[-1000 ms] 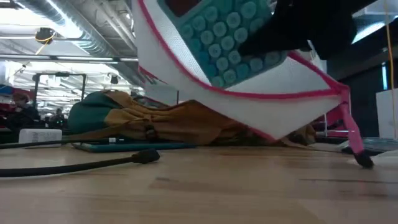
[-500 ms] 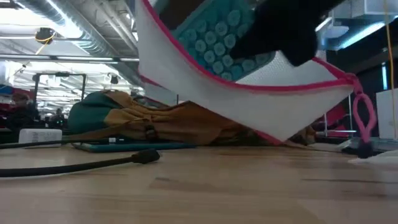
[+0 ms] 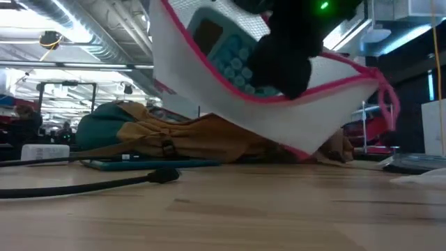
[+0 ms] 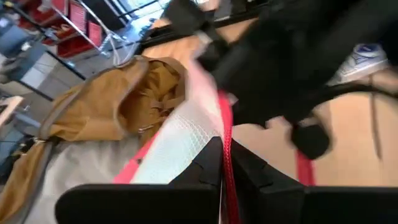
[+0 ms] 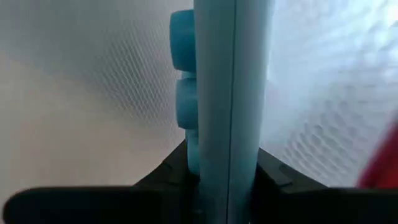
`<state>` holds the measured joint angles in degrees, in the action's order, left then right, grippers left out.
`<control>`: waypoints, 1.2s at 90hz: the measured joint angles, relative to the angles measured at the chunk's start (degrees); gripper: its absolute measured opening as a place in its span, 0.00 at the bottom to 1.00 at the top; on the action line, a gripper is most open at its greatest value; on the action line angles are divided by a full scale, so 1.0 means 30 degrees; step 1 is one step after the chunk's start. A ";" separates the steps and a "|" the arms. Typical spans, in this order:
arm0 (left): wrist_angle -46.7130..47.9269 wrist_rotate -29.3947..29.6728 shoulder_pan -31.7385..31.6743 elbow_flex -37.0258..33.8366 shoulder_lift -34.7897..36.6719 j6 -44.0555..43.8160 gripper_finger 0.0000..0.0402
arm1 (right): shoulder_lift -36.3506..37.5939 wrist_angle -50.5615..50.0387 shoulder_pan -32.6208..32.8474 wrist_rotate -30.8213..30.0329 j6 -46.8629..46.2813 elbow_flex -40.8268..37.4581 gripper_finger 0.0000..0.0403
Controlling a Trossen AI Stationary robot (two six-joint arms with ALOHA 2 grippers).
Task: Unpack backpack
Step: Put the blue calculator into the pink zipper pouch
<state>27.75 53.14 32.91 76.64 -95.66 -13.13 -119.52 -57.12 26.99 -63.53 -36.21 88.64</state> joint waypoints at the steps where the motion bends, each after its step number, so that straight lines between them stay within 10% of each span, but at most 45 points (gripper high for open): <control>1: -0.0005 -0.0048 -0.0005 0.0000 0.0000 0.0000 0.00 | 0.0000 0.0001 -0.0082 0.0055 0.0004 0.0000 0.19; 58: 0.0032 -0.0990 0.0189 0.0000 0.0000 0.0000 0.00 | 0.0000 0.0144 -0.1741 0.1050 -0.0630 -0.0015 0.38; 108: 0.1486 -0.1023 -0.0124 0.0000 0.0000 -0.1151 0.00 | 0.0868 -0.0559 0.1449 0.2169 -0.1239 0.0848 0.43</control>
<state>32.21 50.07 32.53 76.64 -95.66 -16.58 -116.92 -58.80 31.34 -57.02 -39.92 91.19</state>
